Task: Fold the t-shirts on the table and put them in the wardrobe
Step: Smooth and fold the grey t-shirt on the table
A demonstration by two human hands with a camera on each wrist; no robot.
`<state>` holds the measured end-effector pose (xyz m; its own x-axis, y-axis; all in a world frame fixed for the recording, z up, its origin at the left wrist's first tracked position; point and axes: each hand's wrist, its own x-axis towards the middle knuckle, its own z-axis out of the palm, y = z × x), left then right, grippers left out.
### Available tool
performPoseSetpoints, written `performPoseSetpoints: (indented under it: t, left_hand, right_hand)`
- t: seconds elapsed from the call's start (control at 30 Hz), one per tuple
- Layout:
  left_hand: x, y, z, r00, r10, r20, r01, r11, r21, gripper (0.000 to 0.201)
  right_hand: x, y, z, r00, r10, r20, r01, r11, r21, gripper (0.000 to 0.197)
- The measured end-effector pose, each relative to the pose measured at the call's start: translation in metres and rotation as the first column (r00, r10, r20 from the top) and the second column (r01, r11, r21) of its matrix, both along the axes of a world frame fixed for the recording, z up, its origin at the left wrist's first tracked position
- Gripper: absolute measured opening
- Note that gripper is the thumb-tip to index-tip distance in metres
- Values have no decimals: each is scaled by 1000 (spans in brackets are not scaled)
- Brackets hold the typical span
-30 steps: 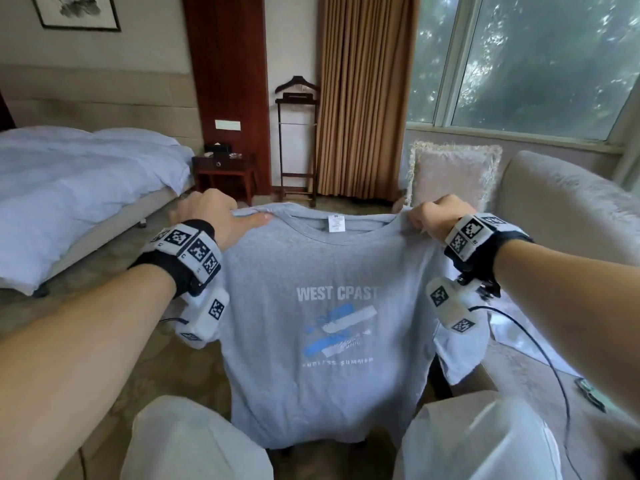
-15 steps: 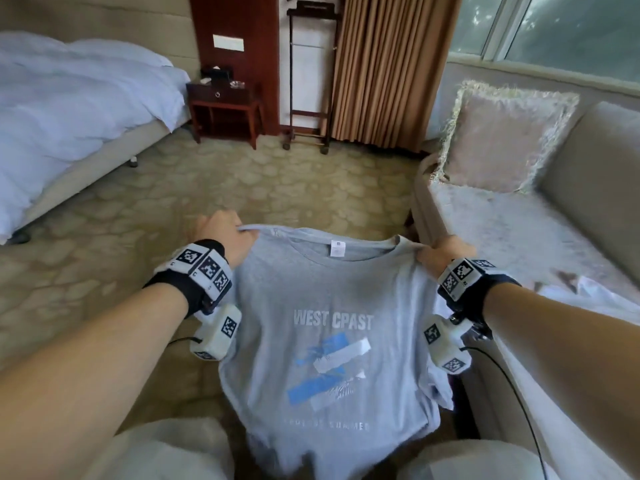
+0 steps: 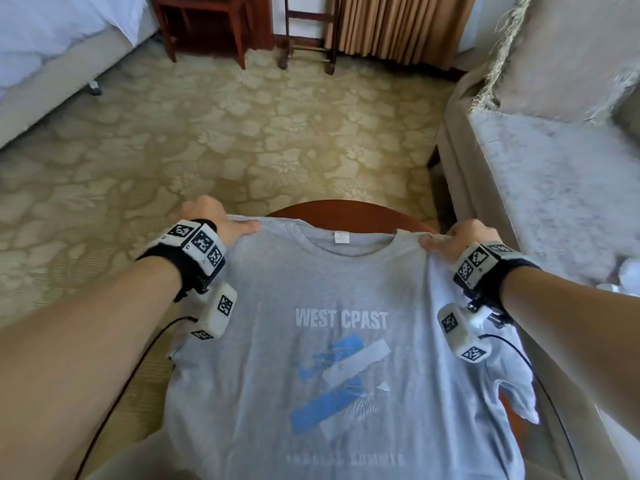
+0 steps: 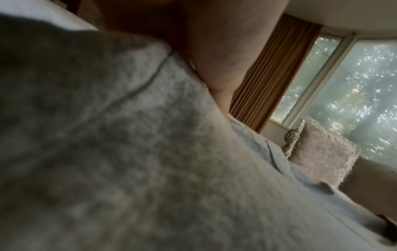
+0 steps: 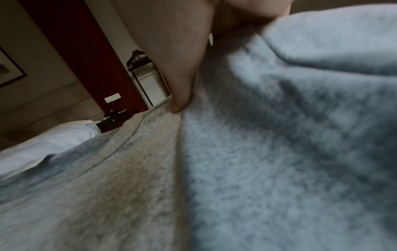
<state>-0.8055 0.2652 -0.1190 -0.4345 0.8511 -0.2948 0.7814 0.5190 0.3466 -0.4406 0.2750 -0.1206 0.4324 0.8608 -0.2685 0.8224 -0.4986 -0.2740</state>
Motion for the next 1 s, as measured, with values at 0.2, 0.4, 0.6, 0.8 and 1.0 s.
performPoseSetpoints:
  t: [0.2, 0.4, 0.6, 0.8, 1.0]
  left_hand:
    - [18, 5, -21, 994, -101, -40, 96, 990, -104, 105]
    - [54, -35, -1, 972, -211, -105, 203, 976, -82, 80]
    - [131, -72, 11, 910, -367, 194, 367, 930, 37, 51]
    - [191, -95, -11, 861, -456, 224, 491, 860, -138, 70]
    - [205, -95, -26, 860, -492, 134, 509, 845, -162, 83]
  right_hand:
    - [-1, 8, -19, 990, 125, 70, -112, 981, -160, 70]
    - [20, -22, -4, 989, -145, 8, 145, 978, -153, 72]
    - [74, -66, -35, 986, 155, 61, -117, 905, -409, 54]
    - [84, -114, -20, 897, -172, -407, 19, 935, -354, 50]
    - [121, -117, -16, 964, -94, -247, 11, 949, -316, 22]
